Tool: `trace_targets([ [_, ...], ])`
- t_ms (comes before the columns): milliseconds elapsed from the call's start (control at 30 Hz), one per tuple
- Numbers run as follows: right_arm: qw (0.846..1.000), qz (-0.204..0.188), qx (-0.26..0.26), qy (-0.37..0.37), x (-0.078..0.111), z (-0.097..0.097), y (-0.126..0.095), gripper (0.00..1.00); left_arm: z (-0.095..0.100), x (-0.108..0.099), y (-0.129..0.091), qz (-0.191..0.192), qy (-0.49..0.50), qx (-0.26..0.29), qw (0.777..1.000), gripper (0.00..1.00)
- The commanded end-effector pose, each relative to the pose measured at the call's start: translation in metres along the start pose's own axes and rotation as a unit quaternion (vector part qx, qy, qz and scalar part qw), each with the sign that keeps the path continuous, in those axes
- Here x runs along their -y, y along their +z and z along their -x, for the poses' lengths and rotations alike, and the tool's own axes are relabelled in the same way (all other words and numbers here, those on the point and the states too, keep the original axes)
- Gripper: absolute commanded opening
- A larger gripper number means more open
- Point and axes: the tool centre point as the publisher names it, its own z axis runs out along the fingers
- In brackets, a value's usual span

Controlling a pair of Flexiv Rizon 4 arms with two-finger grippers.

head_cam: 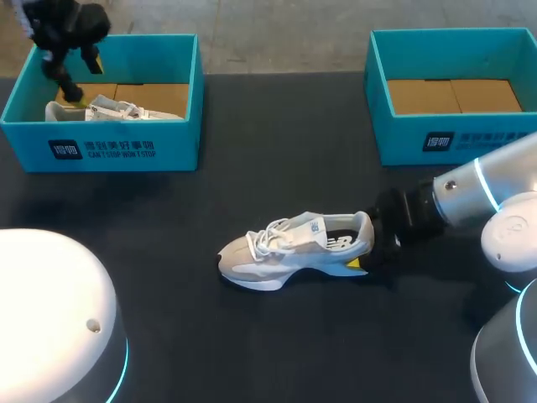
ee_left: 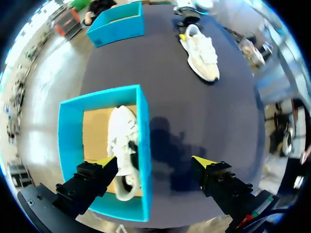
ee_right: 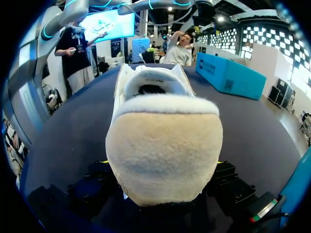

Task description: Take the shoe out of the shoebox, open the shoe tongue, remove and reinsert the insole, then place the shoe into the shoebox

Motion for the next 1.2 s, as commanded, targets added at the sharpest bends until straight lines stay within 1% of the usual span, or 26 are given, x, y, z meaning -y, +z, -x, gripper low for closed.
trace_targets([
  [33,1.000,-0.001,0.001,0.000,-0.001,0.000,0.002,0.00,-0.026,0.026,0.006,0.011,-0.134,0.012,0.991,1.00],
  [167,1.000,-0.001,0.001,0.000,-0.001,0.000,0.002,0.00,-0.046,0.049,0.013,0.008,-0.180,0.012,0.984,1.00],
  [233,1.000,-0.001,0.001,0.000,-0.001,0.000,0.002,0.00,-0.055,0.059,0.016,0.022,-0.202,0.013,0.979,1.00],
  [267,1.000,-0.001,0.001,0.000,-0.001,0.000,0.002,0.00,-0.060,0.065,0.018,0.016,-0.211,0.011,0.977,1.00],
  [333,1.000,-0.001,0.001,0.000,-0.001,0.000,0.002,0.00,-0.068,0.075,0.023,0.018,-0.232,0.007,0.973,1.00],
  [367,1.000,-0.001,0.001,0.000,-0.001,0.000,0.002,0.00,-0.072,0.080,0.026,0.011,-0.239,0.004,0.971,1.00],
  [533,1.000,-0.001,0.001,0.000,-0.001,0.000,0.002,0.00,-0.089,0.107,0.042,0.012,-0.269,-0.004,0.963,1.00],
  [600,1.000,-0.001,0.001,0.000,-0.001,0.000,0.002,0.00,-0.095,0.117,0.048,0.007,-0.276,-0.007,0.961,1.00],
  [733,1.000,-0.001,0.001,0.000,-0.001,0.000,0.002,0.00,-0.104,0.138,0.059,0.000,-0.275,-0.010,0.961,1.00],
  [833,1.000,-0.001,0.001,0.000,-0.001,0.000,0.002,0.00,-0.108,0.158,0.069,0.006,-0.264,-0.022,0.964,1.00],
  [1067,1.000,-0.001,0.001,0.000,-0.001,0.000,0.002,0.00,-0.121,0.199,0.090,0.002,-0.246,-0.038,0.968,1.00],
  [1200,1.000,-0.001,0.001,0.000,-0.001,0.000,0.002,0.00,-0.129,0.217,0.100,0.003,-0.245,-0.046,0.968,1.00],
])
